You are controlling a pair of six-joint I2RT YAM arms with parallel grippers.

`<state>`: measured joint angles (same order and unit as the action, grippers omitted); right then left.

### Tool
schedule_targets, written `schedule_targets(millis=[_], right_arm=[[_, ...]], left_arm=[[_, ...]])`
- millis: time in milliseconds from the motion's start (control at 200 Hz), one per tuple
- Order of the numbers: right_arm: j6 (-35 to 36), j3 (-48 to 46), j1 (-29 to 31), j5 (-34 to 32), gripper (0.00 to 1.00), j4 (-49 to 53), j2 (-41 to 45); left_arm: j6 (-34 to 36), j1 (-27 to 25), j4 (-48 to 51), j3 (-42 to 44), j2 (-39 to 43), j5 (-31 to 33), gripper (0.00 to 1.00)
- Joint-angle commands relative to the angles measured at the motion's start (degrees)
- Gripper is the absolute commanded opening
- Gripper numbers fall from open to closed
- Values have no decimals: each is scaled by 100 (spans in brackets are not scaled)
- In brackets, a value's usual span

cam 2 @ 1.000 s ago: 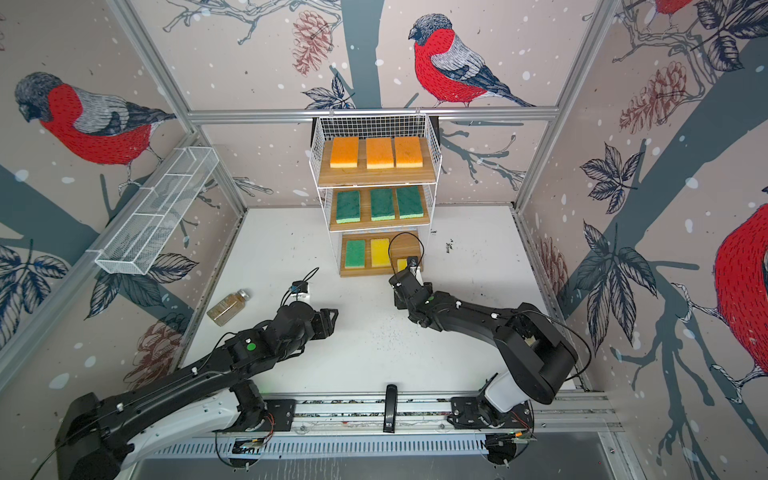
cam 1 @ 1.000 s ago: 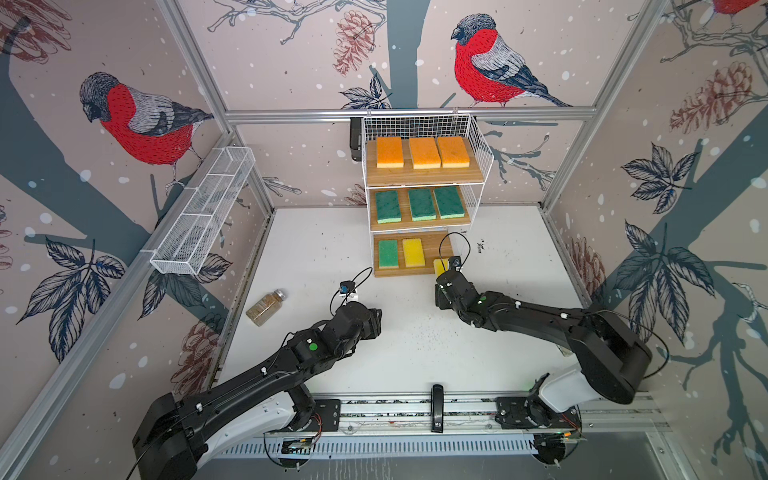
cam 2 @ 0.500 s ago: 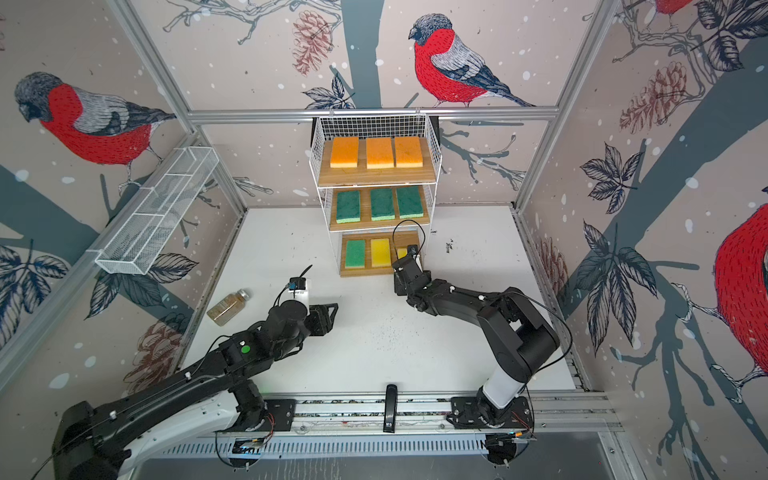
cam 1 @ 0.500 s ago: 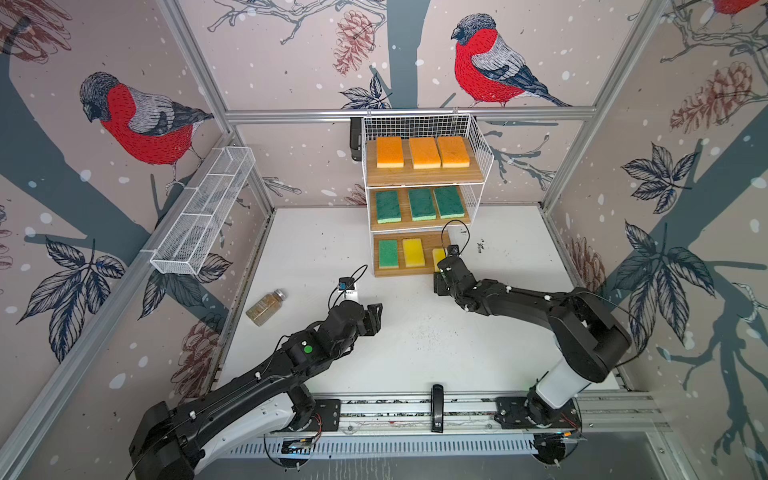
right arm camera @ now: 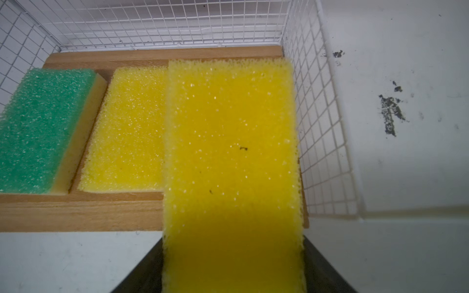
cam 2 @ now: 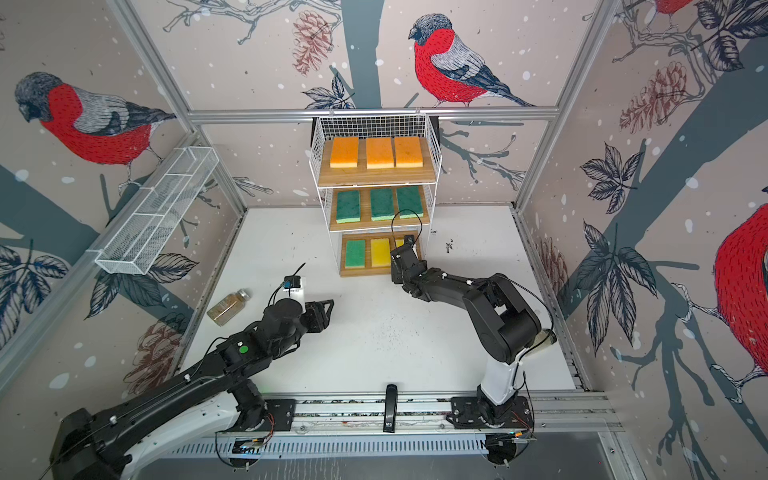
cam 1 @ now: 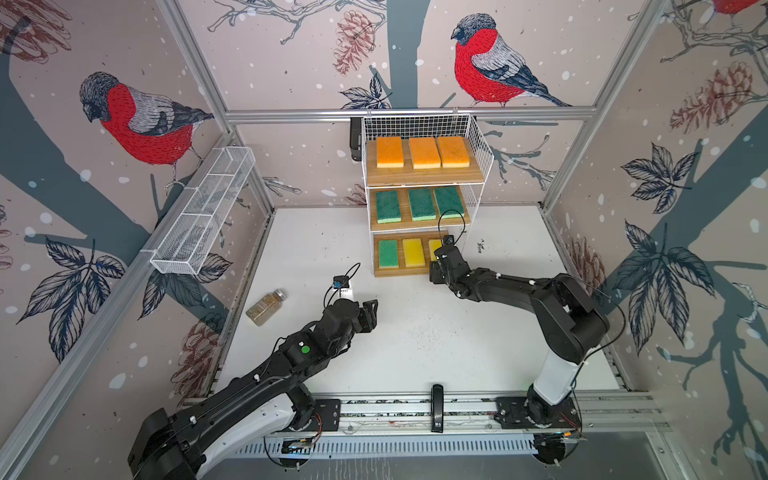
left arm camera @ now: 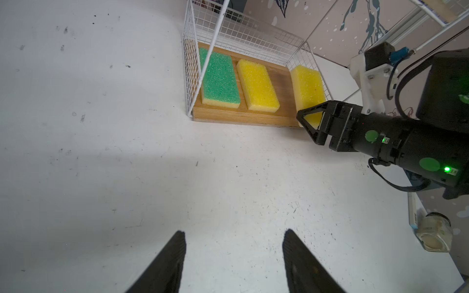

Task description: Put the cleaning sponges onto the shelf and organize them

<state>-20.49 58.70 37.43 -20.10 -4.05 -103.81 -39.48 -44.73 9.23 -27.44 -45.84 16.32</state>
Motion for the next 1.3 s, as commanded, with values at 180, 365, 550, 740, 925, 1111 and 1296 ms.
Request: schedule_targets(millis=[180,365,550,740,925,1111,1296], right_arm=[[189,409,-128,34,71,-52,-388],[238,688,-165,1,71,-8,-623],[222,876,-221,-3,71,36,-781],[216,940,-266,-39,71,69,-884],[170,992,-269,-43,71,158,-989],[115,964,-271,-104,71,203,-992],[146,984,-271,-122,71,195,-1014]], left_arm=[[244,457,-524,125,-68,-492,62],[340,706,-620,158,-187,-683,62],[390,891,-746,218,-285,-866,62],[426,1084,-893,308,-337,-1031,62],[481,1203,-992,319,-489,-1178,62],[491,1247,-1042,334,-548,-1245,62],[486,1300,-1073,360,-571,-1265,62]])
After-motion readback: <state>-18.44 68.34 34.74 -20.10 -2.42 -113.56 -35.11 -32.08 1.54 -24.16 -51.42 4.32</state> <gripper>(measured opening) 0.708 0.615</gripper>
